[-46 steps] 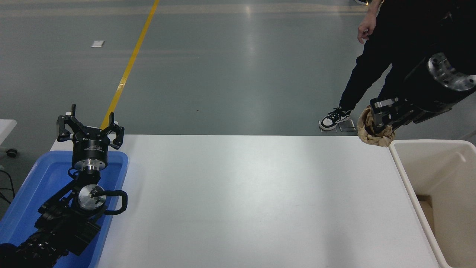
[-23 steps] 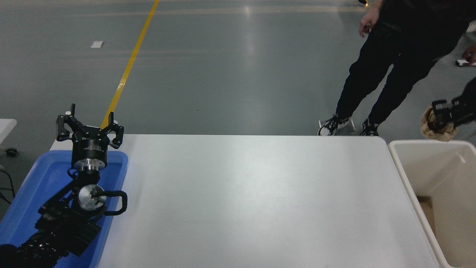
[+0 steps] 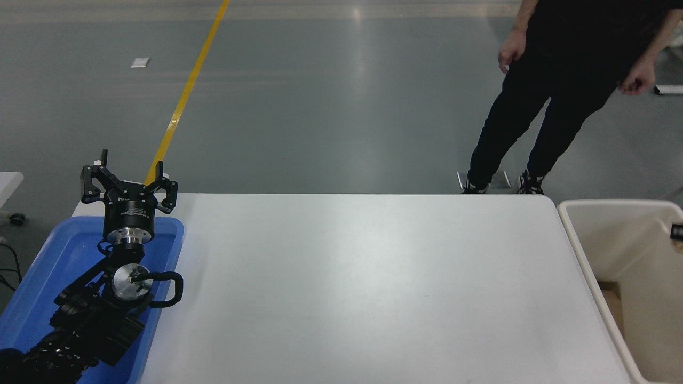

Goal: Pick up paper ball place in dustbin

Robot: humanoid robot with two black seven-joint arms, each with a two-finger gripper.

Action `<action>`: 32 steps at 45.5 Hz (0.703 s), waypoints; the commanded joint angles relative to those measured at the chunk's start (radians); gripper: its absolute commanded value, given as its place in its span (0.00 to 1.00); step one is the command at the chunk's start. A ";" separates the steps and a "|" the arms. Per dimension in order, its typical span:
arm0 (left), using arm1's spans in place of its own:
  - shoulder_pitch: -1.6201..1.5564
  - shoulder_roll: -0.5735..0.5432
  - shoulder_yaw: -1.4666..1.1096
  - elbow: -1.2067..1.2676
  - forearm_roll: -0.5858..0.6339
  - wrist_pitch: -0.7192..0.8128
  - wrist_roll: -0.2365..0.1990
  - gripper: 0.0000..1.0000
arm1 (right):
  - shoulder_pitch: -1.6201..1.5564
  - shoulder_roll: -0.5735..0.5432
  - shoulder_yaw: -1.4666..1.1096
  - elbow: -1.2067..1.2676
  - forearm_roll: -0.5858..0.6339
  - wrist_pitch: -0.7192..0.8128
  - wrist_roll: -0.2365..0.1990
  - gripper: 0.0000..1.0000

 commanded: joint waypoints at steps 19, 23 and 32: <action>0.000 -0.002 0.000 0.000 0.000 0.000 0.000 0.99 | -0.214 0.142 0.194 -0.108 0.073 -0.120 -0.022 1.00; 0.000 0.000 0.000 0.000 0.000 0.000 0.000 0.99 | -0.211 0.129 0.217 -0.108 0.071 -0.119 -0.022 1.00; 0.000 0.000 0.000 0.000 0.000 0.000 0.000 0.99 | -0.194 0.110 0.206 -0.105 0.071 -0.113 -0.022 1.00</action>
